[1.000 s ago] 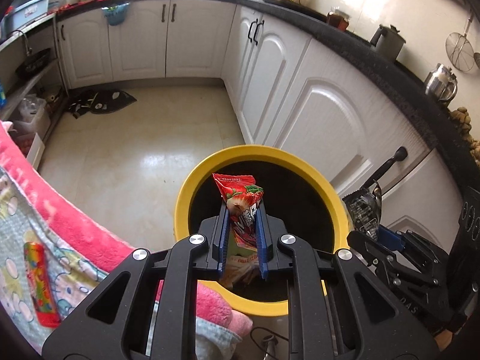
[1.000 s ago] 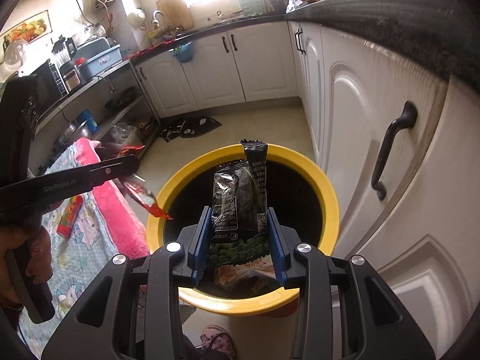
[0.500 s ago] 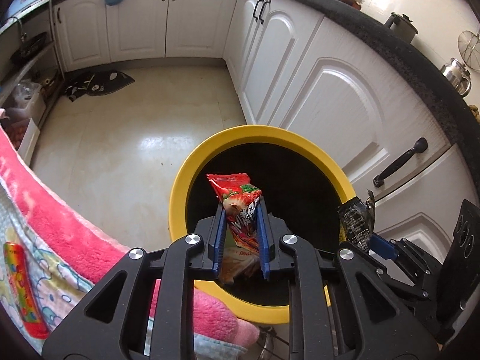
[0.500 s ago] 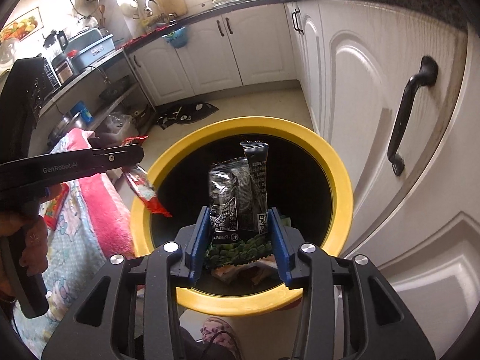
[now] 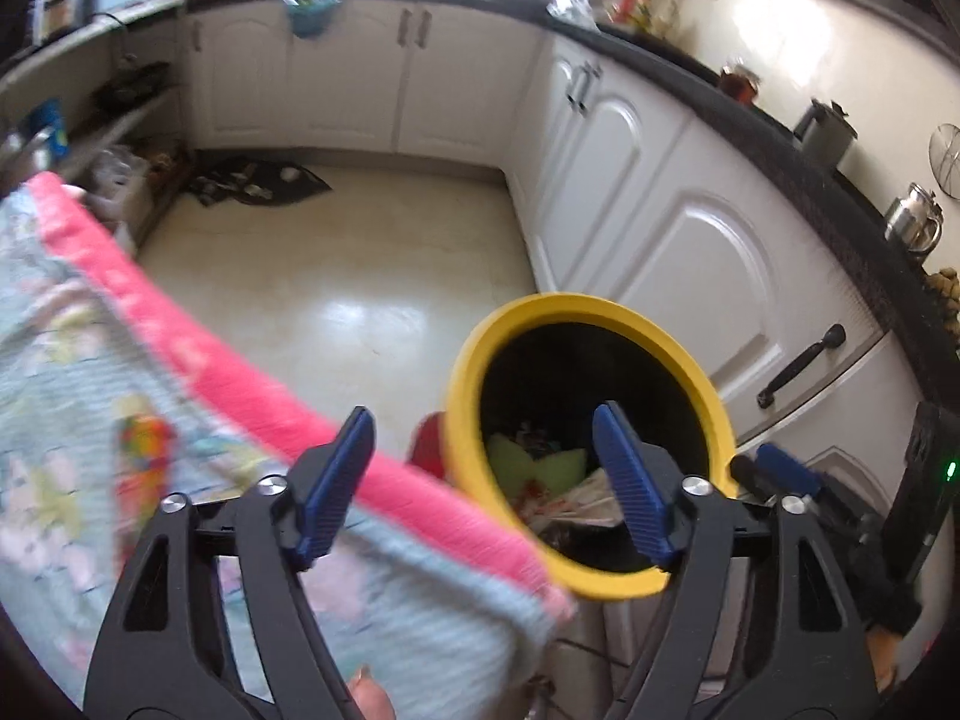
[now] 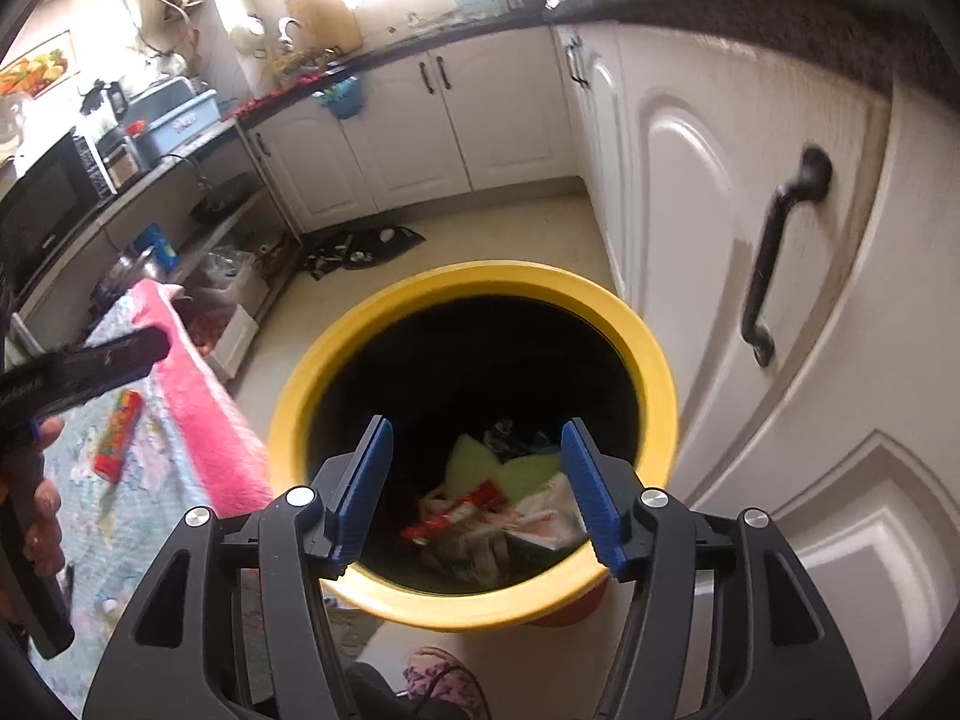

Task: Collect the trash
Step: 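Move both grippers back over the candy tube and chocolate bar wrapper, then grasp the brown chocolate bar wrapper with the left gripper while the right grasps the red-capped candy tube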

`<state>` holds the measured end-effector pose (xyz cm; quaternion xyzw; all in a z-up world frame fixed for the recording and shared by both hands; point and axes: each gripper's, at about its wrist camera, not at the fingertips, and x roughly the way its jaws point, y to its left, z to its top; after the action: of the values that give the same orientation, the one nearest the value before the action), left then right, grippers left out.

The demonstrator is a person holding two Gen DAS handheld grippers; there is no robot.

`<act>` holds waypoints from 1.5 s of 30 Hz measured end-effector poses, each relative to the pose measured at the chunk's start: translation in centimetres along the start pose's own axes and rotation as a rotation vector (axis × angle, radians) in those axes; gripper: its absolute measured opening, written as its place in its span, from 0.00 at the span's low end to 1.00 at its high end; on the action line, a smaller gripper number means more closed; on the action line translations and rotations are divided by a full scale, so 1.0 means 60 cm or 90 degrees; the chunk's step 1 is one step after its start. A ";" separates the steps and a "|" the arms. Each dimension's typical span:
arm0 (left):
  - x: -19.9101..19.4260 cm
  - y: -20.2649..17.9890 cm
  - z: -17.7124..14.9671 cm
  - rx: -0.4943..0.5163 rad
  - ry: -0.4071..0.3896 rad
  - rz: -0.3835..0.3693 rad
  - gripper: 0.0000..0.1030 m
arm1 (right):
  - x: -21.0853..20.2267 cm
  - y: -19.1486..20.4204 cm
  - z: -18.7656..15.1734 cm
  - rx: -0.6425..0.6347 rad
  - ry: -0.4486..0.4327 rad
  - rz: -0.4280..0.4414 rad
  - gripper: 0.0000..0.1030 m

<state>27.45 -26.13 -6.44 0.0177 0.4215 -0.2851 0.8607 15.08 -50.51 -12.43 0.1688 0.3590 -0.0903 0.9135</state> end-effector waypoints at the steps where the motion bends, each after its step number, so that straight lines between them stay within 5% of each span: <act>1: -0.016 0.008 -0.005 0.005 -0.014 0.020 0.79 | -0.009 0.012 0.003 -0.006 -0.008 0.008 0.56; 10: -0.185 0.119 -0.074 -0.038 -0.104 0.130 0.90 | -0.072 0.169 0.024 -0.085 -0.051 0.131 0.62; 23: -0.344 0.281 -0.198 -0.145 -0.114 0.243 0.90 | -0.060 0.408 0.001 -0.238 -0.001 0.260 0.66; 30: -0.367 0.310 -0.251 -0.178 -0.105 0.248 0.90 | -0.008 0.472 -0.021 -0.277 0.048 0.263 0.66; 38: -0.342 0.293 -0.293 -0.176 -0.065 0.182 0.89 | 0.094 0.499 -0.032 -0.275 0.128 0.225 0.66; 45: -0.290 0.258 -0.314 -0.148 -0.012 0.128 0.63 | 0.160 0.500 -0.038 -0.237 0.182 0.214 0.56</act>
<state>13.41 0.22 -9.02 -0.0424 0.4395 -0.1470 0.8851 29.21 -22.27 -13.29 0.0663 0.4618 0.1545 0.8709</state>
